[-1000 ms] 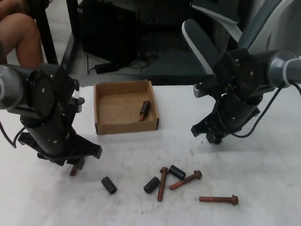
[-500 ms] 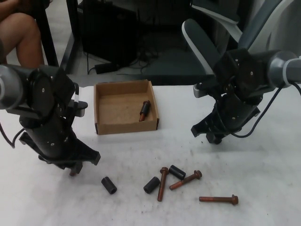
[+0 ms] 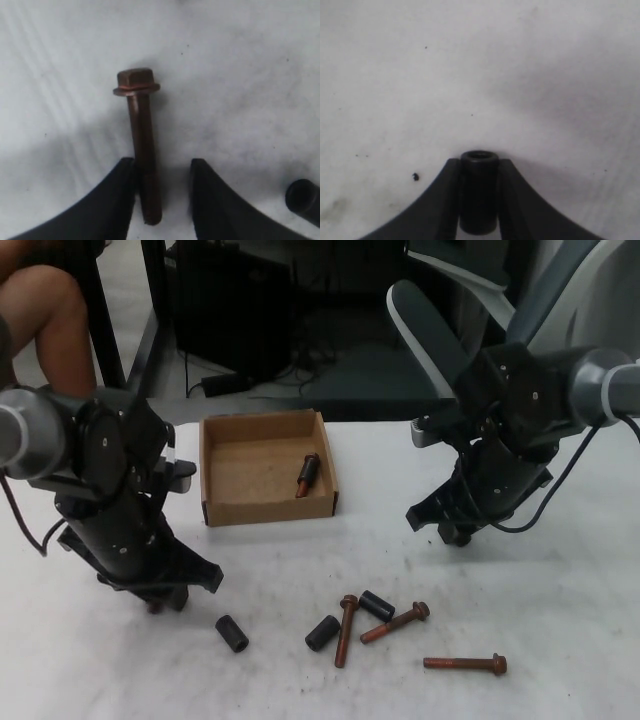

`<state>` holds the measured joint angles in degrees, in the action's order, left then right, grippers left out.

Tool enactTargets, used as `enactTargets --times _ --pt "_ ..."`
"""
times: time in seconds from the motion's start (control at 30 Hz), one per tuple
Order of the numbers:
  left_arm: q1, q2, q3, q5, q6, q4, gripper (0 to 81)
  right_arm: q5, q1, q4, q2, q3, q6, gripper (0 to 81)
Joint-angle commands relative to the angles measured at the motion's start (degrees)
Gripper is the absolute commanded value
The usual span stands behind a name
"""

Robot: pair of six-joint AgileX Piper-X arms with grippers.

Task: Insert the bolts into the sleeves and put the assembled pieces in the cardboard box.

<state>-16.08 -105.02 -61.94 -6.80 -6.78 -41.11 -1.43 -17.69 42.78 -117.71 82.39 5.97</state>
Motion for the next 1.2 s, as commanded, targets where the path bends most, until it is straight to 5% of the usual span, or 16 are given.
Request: enactTargets --times 0.0,0.83,0.93,1.07,1.17 --pt "-0.67 -1.41 -0.41 -0.56 1.76 3.23 39.2 -1.33 -0.16 0.04 0.02 -0.22 -0.08 0.1" --pt "-0.66 -2.91 -3.35 0.05 -1.39 0.49 38.2 -3.22 -0.16 -0.08 0.02 -0.22 -1.02 0.1" --pt "-0.66 -2.91 -3.35 -0.34 -1.68 0.49 28.4 -3.22 -0.16 -0.08 0.02 -0.22 -1.02 0.1" --pt "-0.66 -2.91 -3.35 -5.63 -2.49 2.10 3.4 -3.41 -0.16 -0.52 0.02 -0.22 -1.02 0.1" --pt "-0.56 -2.91 -3.35 -12.58 -2.39 6.05 0.3 -7.45 0.01 -2.34 0.02 -0.22 0.63 0.2"
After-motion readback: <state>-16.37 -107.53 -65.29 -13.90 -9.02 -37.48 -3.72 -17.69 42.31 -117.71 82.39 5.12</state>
